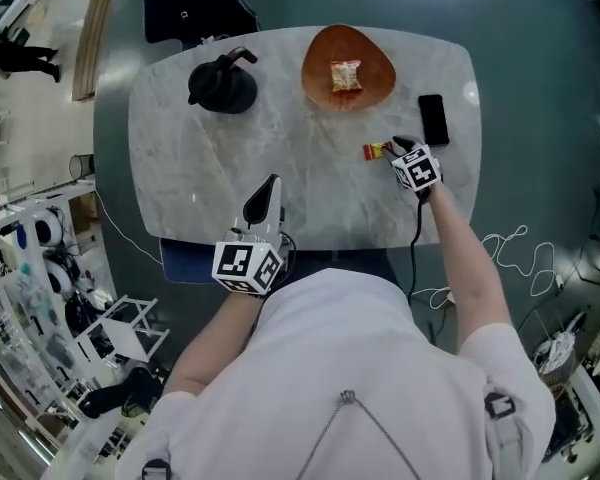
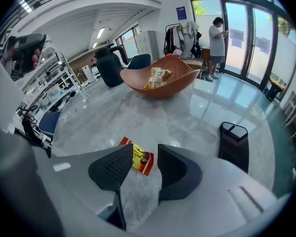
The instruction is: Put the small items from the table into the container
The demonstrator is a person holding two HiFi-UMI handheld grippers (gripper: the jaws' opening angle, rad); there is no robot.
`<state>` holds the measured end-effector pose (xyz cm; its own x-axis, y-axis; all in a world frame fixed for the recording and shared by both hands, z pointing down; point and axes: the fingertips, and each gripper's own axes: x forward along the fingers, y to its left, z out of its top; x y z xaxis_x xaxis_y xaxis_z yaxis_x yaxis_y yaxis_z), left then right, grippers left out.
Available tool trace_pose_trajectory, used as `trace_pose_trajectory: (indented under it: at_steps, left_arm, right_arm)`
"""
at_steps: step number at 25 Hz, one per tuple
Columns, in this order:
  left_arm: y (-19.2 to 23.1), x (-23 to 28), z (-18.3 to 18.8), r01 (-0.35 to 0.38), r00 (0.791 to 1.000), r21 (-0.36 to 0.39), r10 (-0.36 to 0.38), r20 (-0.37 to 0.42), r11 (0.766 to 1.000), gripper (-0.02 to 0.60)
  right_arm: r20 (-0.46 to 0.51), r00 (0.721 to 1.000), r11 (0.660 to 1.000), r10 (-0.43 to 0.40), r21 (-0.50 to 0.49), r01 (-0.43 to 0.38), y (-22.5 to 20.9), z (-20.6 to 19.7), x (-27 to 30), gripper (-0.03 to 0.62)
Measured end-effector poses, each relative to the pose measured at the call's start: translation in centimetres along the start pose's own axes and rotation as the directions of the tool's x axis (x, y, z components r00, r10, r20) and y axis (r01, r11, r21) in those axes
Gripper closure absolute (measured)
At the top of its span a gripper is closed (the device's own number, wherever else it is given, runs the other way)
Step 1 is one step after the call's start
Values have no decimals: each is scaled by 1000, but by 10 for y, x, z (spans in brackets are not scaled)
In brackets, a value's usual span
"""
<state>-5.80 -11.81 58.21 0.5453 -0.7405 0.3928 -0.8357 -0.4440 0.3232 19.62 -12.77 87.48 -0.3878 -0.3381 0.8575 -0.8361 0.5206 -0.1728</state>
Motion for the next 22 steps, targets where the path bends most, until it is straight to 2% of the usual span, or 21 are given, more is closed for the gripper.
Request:
trace_pose_trajectory:
  at_steps: [5,7,10,14,18,22]
  left_arm:
    - [15,-9,-8,-65,998,-19,65,-6,998,577]
    - [20,-13,-9,-89,996,-25,89,-4,996,577]
    - [24,-18,-7,-119,993,-29,119,6,992,577]
    - [24,-25,1,-126,992,-24,127,27,992,577]
    - [22,-32,7,-120,992,-16,121,48,993,577]
    - [17,-29,19,-86,993,2,86,86,996,577]
  right_arm:
    - [-64,998,1000,29,-8,-29,-13,-13,21,419]
    - [-82,996,999,33,-28,-36,-14,-15,24,452]
    - [-85,996,996,15,-81,-22,-13,-16,25,563]
    - [-75,997,996,18,-86,-24,-4,-15,16,566]
    - [10,1000,998,-10,-61,11,2,5,-8,566]
    - [154,983,993,-99,-55,109,6,46,-52,566]
